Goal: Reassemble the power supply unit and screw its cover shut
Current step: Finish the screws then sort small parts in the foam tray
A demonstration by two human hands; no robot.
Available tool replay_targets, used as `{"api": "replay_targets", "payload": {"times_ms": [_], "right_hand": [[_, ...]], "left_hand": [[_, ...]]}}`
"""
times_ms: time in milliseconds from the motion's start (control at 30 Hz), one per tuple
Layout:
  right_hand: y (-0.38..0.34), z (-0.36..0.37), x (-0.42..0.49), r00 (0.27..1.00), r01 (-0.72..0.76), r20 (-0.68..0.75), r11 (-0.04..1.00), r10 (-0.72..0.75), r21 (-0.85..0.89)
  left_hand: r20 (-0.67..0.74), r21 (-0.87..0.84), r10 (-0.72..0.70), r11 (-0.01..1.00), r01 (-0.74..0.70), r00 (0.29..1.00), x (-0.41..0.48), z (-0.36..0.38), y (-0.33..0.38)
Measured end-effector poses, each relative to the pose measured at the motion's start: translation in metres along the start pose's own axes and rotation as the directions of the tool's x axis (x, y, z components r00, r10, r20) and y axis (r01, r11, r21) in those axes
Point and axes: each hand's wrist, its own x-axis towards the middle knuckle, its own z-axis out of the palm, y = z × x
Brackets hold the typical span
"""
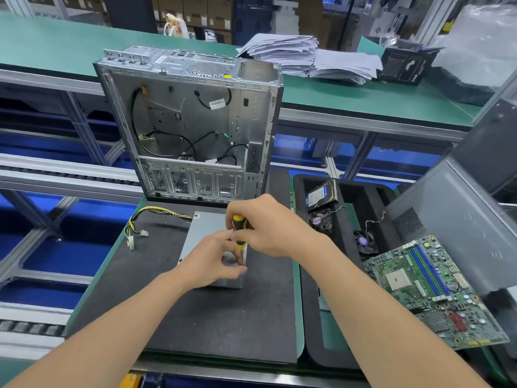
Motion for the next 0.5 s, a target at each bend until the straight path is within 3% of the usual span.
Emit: {"api": "replay_targets", "payload": {"times_ms": [200,367,500], "right_hand": [[0.0,0.012,0.001,0.985,-0.111,-0.123,0.992,0.119,0.066],[0.003,0.012,0.003,0.985,-0.085,-0.147,0.994,0.095,0.075],[0.017,0.001,0.001,0.908,-0.148,-0.361,0.969,0.212,0.196]], "left_hand": [[0.011,0.0,0.01,1.0,-0.01,1.0,0.002,0.001,-0.004],[0.013,-0.016,0.016,1.0,-0.016,1.0,0.004,0.0,-0.007],[0.023,-0.089,-0.027,0.996,0.029,0.999,0.009,-0.007,-0.009]]}}
